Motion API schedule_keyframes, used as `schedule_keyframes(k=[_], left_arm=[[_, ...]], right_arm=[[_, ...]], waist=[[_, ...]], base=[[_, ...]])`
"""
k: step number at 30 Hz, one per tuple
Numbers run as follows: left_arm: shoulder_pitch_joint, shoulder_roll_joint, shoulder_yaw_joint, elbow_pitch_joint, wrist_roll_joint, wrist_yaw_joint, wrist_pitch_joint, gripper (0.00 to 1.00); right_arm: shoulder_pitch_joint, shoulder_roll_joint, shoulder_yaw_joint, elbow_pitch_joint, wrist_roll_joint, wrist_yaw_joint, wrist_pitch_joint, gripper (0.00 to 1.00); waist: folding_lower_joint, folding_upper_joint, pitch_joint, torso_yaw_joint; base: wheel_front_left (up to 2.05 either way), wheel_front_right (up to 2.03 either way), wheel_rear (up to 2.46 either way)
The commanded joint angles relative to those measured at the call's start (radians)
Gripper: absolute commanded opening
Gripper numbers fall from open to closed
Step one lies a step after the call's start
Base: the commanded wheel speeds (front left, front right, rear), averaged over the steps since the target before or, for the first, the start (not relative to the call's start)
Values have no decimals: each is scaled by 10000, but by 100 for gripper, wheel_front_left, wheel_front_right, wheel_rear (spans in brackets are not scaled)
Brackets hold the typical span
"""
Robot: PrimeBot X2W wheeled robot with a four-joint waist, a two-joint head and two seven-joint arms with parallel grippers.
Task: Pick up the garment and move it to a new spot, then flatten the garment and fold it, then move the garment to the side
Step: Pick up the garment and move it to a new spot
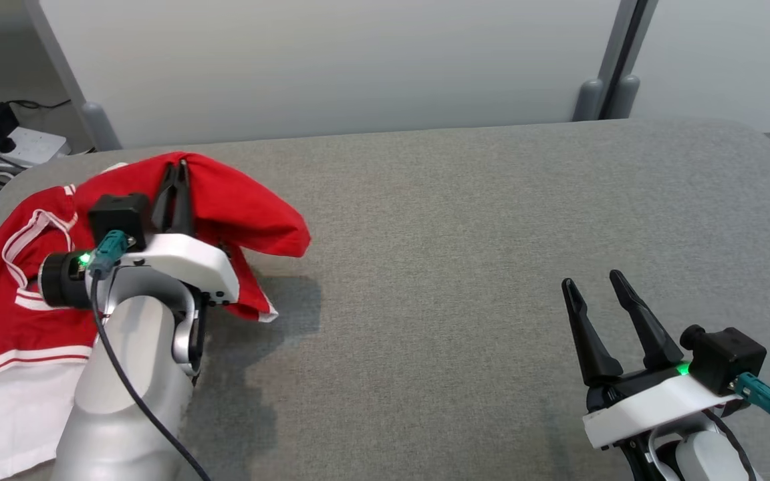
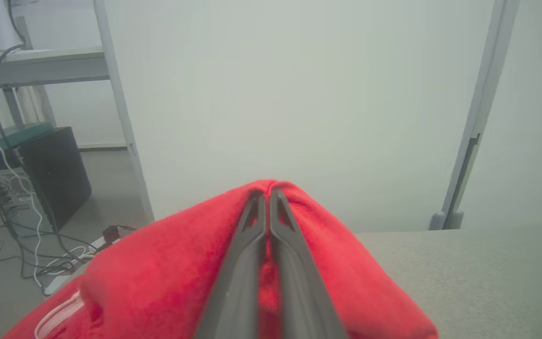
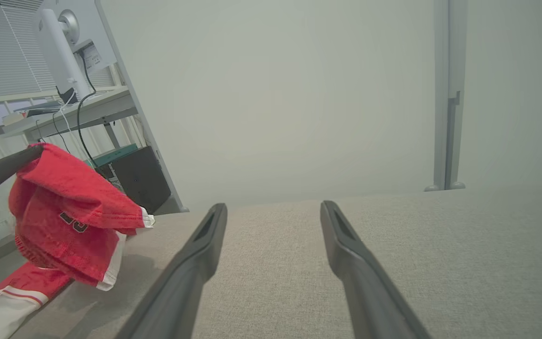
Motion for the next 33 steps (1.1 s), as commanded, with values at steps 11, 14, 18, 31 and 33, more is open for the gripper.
schedule_keyframes(k=[11,14,18,31,33], left_arm=[[-696,-224,-1003,-709,-239,-249,-131,0],[-865,-233,-1682,-850,-1049,-165,-131,0],[-1107,-236,-2704,-1046,-1909,246,-131,0],[-559,-238,-5949,-622,-3980,1031,-123,0],[-333,-238,-6741,-545,-4422,1055,-27,0]], right_arm=[[122,-61,89,-220,5,71,-132,100],[125,-70,113,-209,12,71,-132,100],[123,-82,151,-191,33,71,-132,100],[222,-106,183,-66,21,71,-132,100],[231,-111,215,-31,15,71,-132,100]], waist=[[0,0,-292,-1062],[0,0,-309,-1376],[0,0,-333,-1728],[0,0,-311,-2270],[0,0,-289,-2277]], base=[[0,0,0],[0,0,0],[0,0,0],[0,0,0],[0,0,0]])
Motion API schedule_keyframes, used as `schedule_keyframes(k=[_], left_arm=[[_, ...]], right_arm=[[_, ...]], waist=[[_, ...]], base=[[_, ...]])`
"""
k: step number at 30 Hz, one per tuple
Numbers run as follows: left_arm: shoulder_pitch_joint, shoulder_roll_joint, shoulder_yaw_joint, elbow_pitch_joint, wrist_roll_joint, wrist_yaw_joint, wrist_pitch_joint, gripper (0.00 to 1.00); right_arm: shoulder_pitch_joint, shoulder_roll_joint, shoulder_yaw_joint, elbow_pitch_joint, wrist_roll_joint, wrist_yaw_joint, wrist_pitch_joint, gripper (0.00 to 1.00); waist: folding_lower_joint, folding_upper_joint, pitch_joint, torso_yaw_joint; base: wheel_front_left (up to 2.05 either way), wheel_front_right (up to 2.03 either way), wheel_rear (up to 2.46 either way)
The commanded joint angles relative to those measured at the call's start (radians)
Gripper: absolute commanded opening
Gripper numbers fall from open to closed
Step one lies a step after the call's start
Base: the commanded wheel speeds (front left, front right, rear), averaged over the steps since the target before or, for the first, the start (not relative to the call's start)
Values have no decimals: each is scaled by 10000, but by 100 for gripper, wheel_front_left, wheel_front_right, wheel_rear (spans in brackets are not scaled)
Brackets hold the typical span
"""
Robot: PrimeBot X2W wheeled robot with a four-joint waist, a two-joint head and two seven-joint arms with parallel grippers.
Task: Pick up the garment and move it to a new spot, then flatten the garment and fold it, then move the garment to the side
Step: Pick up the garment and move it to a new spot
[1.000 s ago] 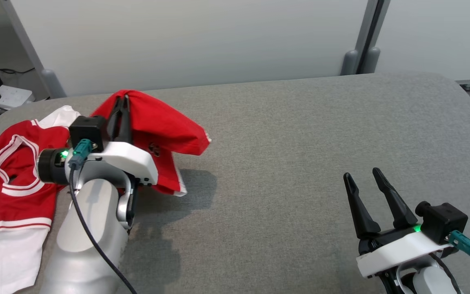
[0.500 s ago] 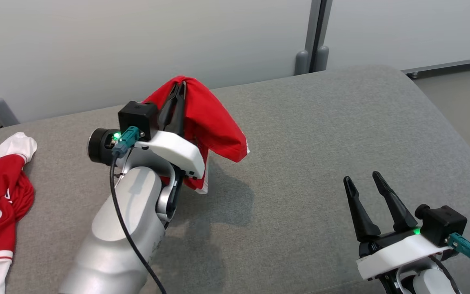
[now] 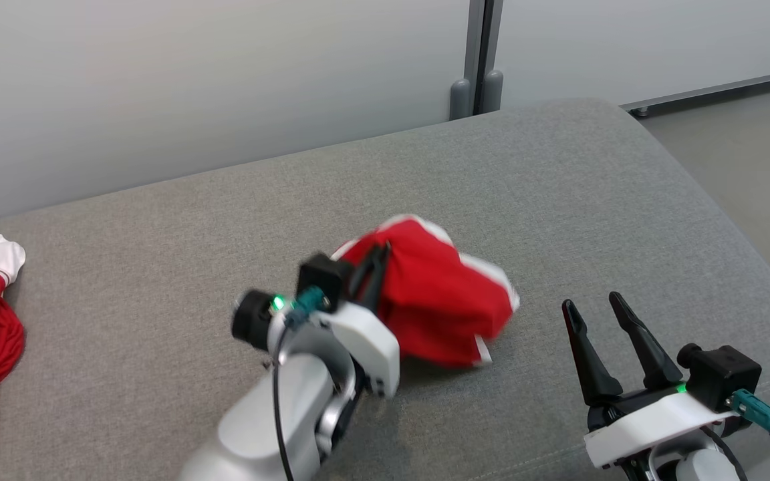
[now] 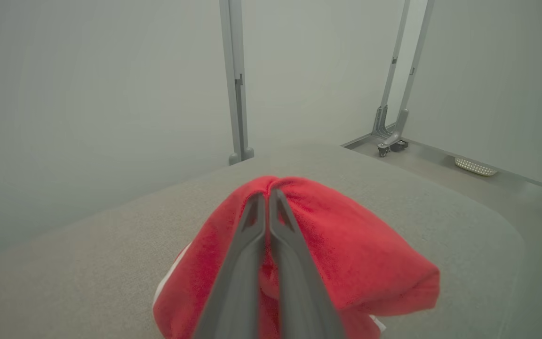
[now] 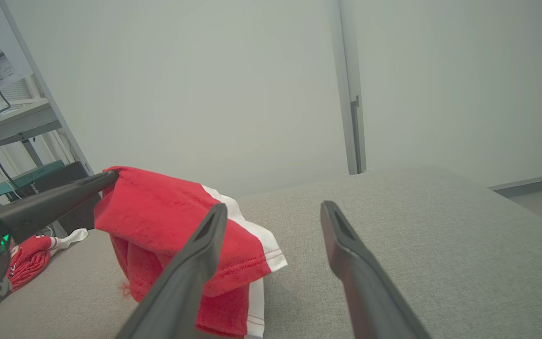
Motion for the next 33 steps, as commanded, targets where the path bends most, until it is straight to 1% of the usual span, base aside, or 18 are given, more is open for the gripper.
schedule_keyframes(k=[1,7,10,11,12,13,14,18,20,21,24,28,31,33], left_arm=[[-103,243,-26,-198,-245,92,-28,0],[544,243,-2149,-654,-1739,27,207,0],[670,243,-2863,-840,-2372,102,256,0],[662,243,-3027,-865,-2527,169,234,24],[643,243,-3152,-893,-2680,228,202,45],[610,243,-3232,-909,-2816,295,155,85],[572,243,-3256,-932,-2949,363,97,100],[400,243,-2930,-1083,-3313,564,-106,100],[394,243,-2513,-1272,-3491,489,-141,100],[394,243,-2513,-1272,-3491,489,-141,100],[564,243,-1430,-1657,-3423,350,-151,100],[1136,388,71,-2143,-2882,186,-153,100],[1718,503,1024,-2435,-2456,133,-154,100],[2120,556,1468,-2458,-2232,80,-155,100]], right_arm=[[-156,-83,205,-167,15,71,-134,100],[-132,-141,228,-79,24,71,-134,100],[-112,-166,220,-30,35,71,-134,100],[-102,-170,222,-10,44,71,-134,100],[-90,-171,222,9,52,71,-134,100],[-76,-172,226,33,57,71,-134,100],[-62,-171,234,56,64,71,-134,100],[-3,-148,210,107,114,71,-134,100],[31,-141,174,124,122,71,-134,100],[31,-141,174,124,122,71,-134,100],[111,-113,80,111,139,71,-134,100],[271,-84,-1,92,159,71,-134,100],[385,-60,-12,107,189,71,-134,100],[439,-48,47,163,240,71,-134,100]], waist=[[0,0,17,4],[0,0,75,68],[0,0,94,134],[0,0,97,161],[0,0,97,191],[0,0,94,224],[0,0,92,258],[0,0,84,446],[0,0,78,554],[0,0,78,554],[0,0,55,751],[0,0,14,1018],[0,0,-7,1222],[0,0,-22,1332]], base=[[0,0,0],[0,0,0],[0,0,0],[0,0,0],[0,0,0],[0,0,0],[0,0,0],[0,0,0],[0,0,0],[0,0,0],[0,0,0],[0,0,0],[0,0,0],[0,0,0]])
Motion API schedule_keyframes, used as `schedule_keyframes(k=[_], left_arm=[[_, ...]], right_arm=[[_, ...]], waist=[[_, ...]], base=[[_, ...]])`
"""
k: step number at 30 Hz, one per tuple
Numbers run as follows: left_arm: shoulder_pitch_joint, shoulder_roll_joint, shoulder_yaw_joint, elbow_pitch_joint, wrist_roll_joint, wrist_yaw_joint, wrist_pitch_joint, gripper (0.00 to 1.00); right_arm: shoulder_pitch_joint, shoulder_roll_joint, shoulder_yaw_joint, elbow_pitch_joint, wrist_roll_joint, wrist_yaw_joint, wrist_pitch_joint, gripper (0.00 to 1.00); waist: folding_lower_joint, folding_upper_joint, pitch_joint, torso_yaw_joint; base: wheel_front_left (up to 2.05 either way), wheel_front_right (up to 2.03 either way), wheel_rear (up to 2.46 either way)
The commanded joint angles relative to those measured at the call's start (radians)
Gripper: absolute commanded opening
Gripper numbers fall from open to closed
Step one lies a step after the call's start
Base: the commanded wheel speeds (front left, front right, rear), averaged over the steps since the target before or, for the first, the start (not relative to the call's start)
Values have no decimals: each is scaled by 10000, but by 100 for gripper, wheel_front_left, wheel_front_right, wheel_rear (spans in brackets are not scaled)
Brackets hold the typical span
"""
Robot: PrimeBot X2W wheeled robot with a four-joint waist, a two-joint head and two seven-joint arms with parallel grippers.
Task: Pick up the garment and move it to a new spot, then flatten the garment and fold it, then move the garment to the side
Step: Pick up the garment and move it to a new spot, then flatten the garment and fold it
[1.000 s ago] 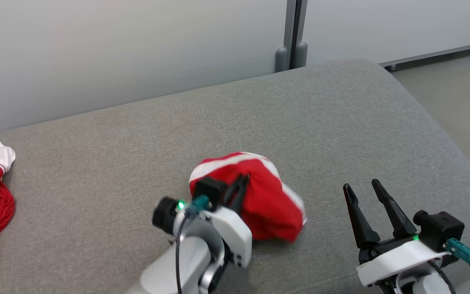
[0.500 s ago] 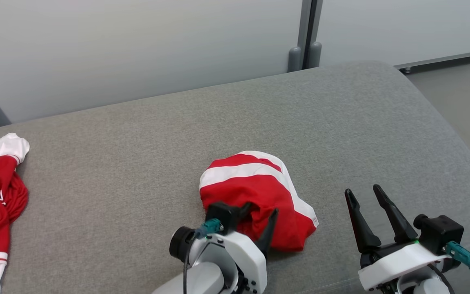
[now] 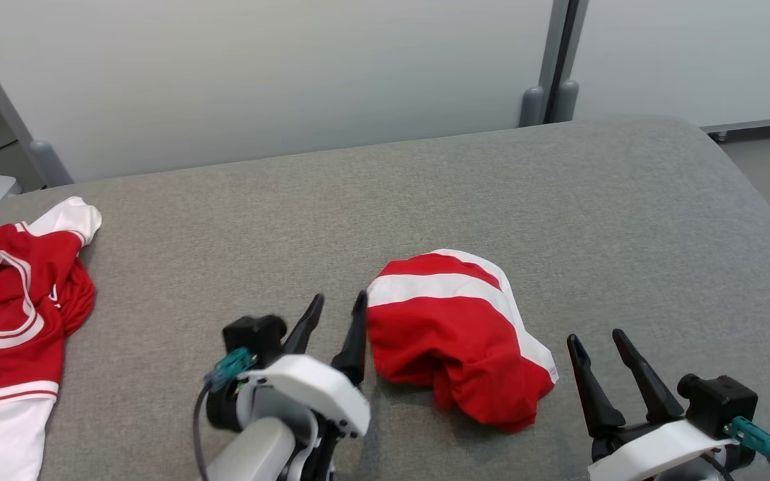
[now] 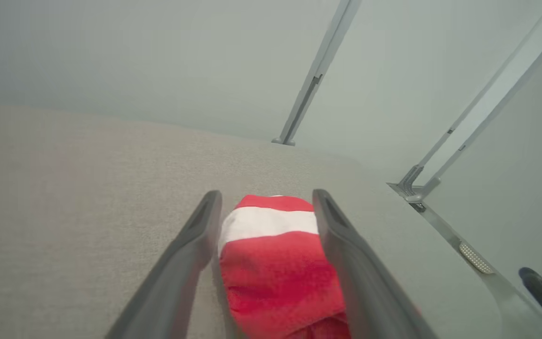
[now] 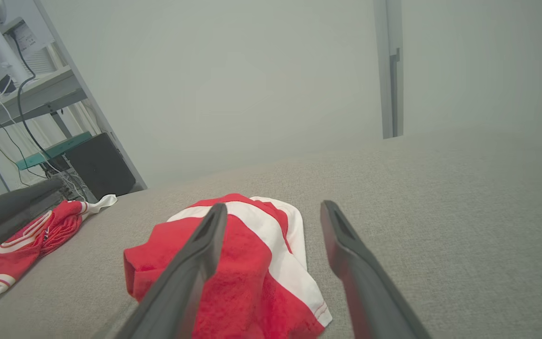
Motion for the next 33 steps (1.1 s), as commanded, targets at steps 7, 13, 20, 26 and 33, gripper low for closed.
schedule_keyframes(k=[7,13,20,26,33], left_arm=[[1064,148,1610,-143,505,-240,-130,100],[1747,83,2359,-145,865,-399,-131,100],[1822,-3,2988,-480,1510,-453,-131,100],[2062,-62,3585,-1277,2686,-345,-131,100],[2727,-87,4266,-2689,4592,-93,-131,100]], right_arm=[[-18,-121,374,-26,577,71,-134,100],[241,-274,234,-3,799,71,-134,100],[324,-194,231,25,777,71,-134,100],[362,-127,125,-100,733,71,-134,100],[488,-116,-191,-373,545,71,-134,100]], waist=[[1,0,-60,285],[1,0,-50,451],[1,0,-46,514],[1,0,-70,528],[1,0,-84,670]], base=[[0,0,0],[0,0,0],[0,0,0],[0,0,0],[0,0,0]])
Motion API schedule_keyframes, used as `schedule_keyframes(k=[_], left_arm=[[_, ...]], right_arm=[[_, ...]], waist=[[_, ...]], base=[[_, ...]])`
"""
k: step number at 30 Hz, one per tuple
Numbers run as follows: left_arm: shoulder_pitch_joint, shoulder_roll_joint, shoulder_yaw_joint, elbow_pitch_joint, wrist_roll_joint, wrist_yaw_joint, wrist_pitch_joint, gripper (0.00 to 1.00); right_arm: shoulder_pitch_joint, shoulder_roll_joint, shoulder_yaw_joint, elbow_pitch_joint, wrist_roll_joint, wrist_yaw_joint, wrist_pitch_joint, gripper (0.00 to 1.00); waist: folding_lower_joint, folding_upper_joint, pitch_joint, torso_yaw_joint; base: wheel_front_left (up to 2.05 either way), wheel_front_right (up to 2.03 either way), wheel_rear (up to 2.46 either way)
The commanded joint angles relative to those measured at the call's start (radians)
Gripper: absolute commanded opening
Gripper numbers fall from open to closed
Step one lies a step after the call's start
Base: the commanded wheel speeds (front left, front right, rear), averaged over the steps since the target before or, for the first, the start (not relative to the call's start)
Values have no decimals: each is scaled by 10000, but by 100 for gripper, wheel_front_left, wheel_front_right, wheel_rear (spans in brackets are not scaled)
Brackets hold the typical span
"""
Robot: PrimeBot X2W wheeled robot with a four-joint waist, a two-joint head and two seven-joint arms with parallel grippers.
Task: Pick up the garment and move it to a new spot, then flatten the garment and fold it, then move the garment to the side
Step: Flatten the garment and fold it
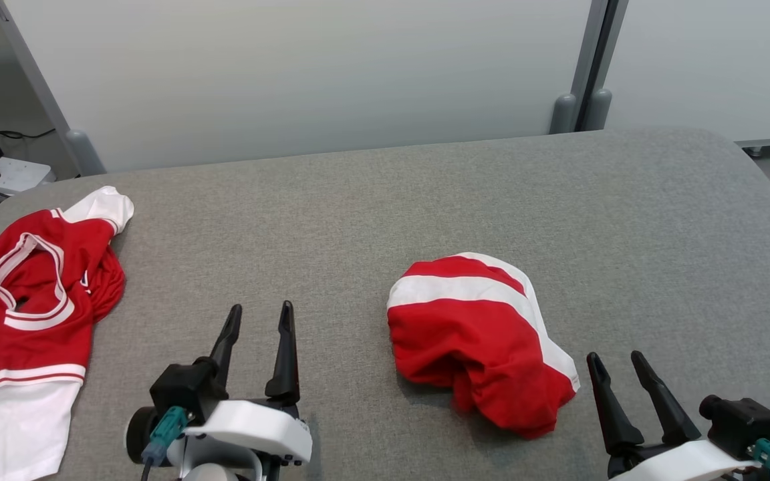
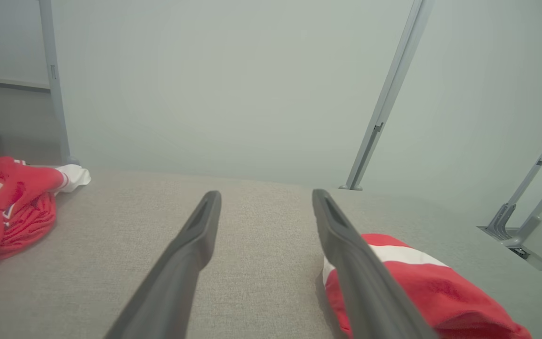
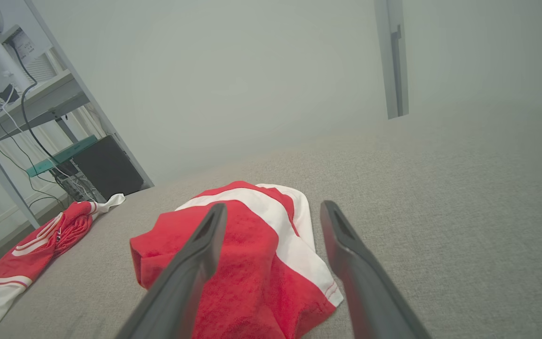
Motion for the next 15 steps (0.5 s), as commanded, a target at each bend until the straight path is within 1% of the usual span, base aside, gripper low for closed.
schedule_keyframes(k=[1,3,8,10,15], left_arm=[[-7,60,501,-590,427,117,-131,100],[114,53,622,-786,567,117,-131,100],[735,29,1162,-1508,1358,149,-131,100],[986,24,1283,-1586,1660,138,-131,100],[1535,9,1485,-1579,1993,21,-131,100]], right_arm=[[-122,-103,60,-330,-147,71,-134,100],[-94,-101,9,-361,-169,71,-134,100],[13,-60,-150,-495,-220,71,-134,100],[57,-43,-245,-570,-276,71,-134,100],[247,-50,-429,-649,-423,71,-134,100]], waist=[[0,0,-17,69],[0,0,-28,114],[0,0,-80,285],[0,0,-107,344],[0,0,-156,464]], base=[[0,0,0],[0,0,0],[0,0,0],[0,0,0],[0,0,0]])
